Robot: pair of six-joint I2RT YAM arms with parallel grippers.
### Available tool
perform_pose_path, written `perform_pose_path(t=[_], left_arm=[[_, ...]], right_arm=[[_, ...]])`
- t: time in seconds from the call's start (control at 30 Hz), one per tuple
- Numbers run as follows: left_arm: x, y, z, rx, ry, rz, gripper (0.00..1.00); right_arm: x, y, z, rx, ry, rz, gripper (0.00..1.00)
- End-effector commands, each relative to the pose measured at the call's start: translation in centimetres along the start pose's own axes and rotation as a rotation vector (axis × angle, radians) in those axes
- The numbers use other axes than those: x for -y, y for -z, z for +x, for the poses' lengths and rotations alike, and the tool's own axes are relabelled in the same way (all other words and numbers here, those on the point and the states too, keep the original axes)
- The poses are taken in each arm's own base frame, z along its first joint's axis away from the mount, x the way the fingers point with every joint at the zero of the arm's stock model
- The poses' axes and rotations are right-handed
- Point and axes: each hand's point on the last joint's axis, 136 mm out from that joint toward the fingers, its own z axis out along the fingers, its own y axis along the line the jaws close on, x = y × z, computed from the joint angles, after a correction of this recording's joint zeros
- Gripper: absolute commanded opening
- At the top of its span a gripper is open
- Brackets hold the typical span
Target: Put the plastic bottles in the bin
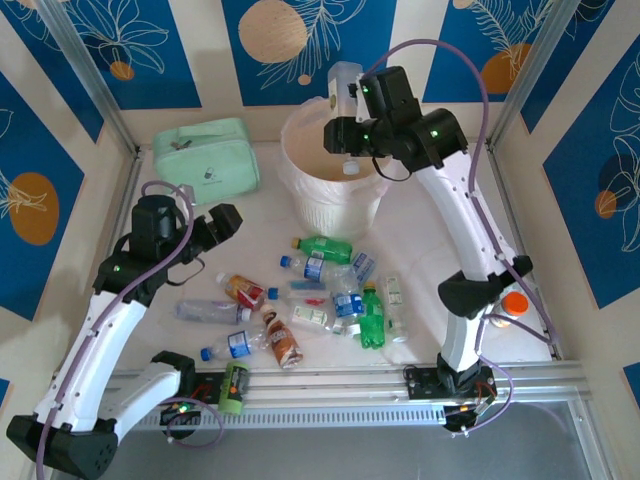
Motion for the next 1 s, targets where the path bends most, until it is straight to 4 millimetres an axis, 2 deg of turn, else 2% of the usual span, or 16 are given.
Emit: perform_pose_path(t=[0.0, 0.43, 0.97], left_arm=[[0.0, 0.1, 0.8, -0.013, 0.004, 0.014, 0.89], [-1.1, -0.5, 1.4, -0.025, 0.036, -0.017, 0.88], [-1.6, -0.7, 2.0, -0.033, 0.042, -0.022, 0.88]], right_arm=[[0.8, -0.5, -0.7, 0.003, 0.035, 0.021, 0.51], [3.6, -4.4, -0.7, -0.042, 0.003, 0.073, 0.51], [4.9, -7.8, 1.3, -0.123, -0.008, 0.114, 0.53]])
